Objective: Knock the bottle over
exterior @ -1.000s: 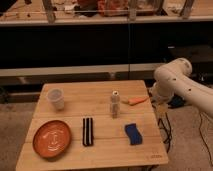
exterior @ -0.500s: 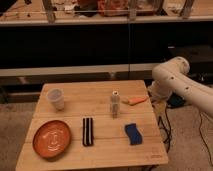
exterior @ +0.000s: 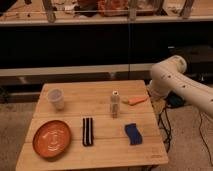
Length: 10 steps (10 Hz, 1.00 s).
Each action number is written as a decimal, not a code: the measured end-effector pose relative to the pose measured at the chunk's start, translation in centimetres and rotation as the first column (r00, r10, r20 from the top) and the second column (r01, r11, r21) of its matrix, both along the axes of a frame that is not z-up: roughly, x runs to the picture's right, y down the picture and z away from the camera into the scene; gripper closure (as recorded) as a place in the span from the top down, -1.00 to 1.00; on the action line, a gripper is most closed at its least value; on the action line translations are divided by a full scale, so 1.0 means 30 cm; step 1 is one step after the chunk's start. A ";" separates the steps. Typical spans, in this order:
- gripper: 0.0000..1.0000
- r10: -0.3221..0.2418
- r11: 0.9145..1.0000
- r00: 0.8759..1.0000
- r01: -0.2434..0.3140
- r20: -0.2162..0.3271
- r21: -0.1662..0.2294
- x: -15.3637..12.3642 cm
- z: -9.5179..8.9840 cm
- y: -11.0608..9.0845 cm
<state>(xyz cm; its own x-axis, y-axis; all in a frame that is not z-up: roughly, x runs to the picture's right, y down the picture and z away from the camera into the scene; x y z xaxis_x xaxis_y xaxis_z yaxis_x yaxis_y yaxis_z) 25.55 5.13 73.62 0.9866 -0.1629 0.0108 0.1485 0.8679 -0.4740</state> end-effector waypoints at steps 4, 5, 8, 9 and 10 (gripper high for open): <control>0.60 -0.022 1.000 1.000 0.022 0.010 0.005 -0.021 0.019 -0.022; 0.60 -0.027 1.000 1.000 0.027 0.012 0.007 -0.019 0.025 -0.028; 0.60 -0.046 0.999 0.999 0.046 0.023 0.011 -0.037 0.040 -0.044; 0.60 -0.052 0.999 0.998 0.052 0.025 0.012 -0.039 0.044 -0.048; 0.60 -0.058 0.998 0.998 0.057 0.027 0.014 -0.036 0.049 -0.052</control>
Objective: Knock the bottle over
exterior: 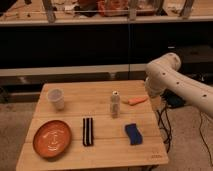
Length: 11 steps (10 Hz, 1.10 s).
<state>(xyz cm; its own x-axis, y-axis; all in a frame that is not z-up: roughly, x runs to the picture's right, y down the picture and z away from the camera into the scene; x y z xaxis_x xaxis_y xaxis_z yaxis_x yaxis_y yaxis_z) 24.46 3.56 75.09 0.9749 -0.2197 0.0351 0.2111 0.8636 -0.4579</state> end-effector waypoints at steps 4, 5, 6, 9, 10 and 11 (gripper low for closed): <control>0.60 -0.022 1.000 1.000 0.022 0.012 0.003 -0.018 0.018 -0.014; 0.60 -0.027 1.000 1.000 0.027 0.015 0.005 -0.021 0.021 -0.018; 0.60 -0.032 0.999 0.999 0.032 0.017 0.006 -0.020 0.026 -0.021; 0.60 -0.045 0.999 0.999 0.045 0.024 0.007 -0.025 0.037 -0.027; 0.60 -0.051 0.999 0.998 0.051 0.028 0.008 -0.032 0.042 -0.030; 0.60 -0.058 0.998 0.998 0.058 0.032 0.009 -0.039 0.046 -0.034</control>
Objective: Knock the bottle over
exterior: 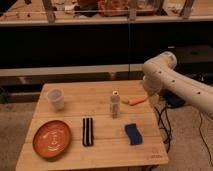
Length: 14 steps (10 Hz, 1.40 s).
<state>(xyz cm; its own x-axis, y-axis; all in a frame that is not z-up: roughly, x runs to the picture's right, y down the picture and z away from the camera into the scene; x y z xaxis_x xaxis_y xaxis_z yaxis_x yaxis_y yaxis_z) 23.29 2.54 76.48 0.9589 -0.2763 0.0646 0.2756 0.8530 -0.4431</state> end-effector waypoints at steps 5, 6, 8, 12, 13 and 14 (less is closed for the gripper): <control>0.60 -0.017 1.000 1.000 0.017 0.010 0.004 -0.005 0.017 -0.012; 0.60 -0.021 1.000 1.000 0.021 0.013 0.004 -0.010 0.021 -0.015; 0.60 -0.029 1.000 0.999 0.029 0.018 0.005 -0.018 0.029 -0.021; 0.60 -0.044 0.999 0.999 0.044 0.028 0.007 -0.023 0.039 -0.027; 0.60 -0.048 0.999 0.998 0.048 0.031 0.008 -0.029 0.043 -0.029; 0.60 -0.053 0.999 0.998 0.053 0.035 0.009 -0.033 0.046 -0.033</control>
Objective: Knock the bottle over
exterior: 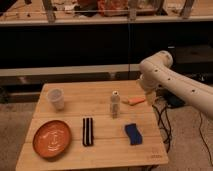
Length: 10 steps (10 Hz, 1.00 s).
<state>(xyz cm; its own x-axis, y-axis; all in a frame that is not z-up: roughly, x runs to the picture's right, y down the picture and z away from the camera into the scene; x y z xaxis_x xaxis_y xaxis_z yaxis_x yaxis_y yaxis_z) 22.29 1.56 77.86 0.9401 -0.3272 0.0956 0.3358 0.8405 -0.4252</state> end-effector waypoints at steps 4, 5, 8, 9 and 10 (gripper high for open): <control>0.60 -0.015 1.000 1.000 0.015 0.010 0.001 -0.001 0.012 -0.003; 0.60 -0.020 1.000 1.000 0.020 0.013 0.002 -0.006 0.015 -0.006; 0.60 -0.035 0.999 0.999 0.034 0.024 0.003 -0.015 0.028 -0.011; 0.60 -0.037 0.999 0.999 0.037 0.025 0.003 -0.016 0.031 -0.011; 0.60 -0.042 0.999 0.999 0.041 0.028 0.004 -0.018 0.033 -0.011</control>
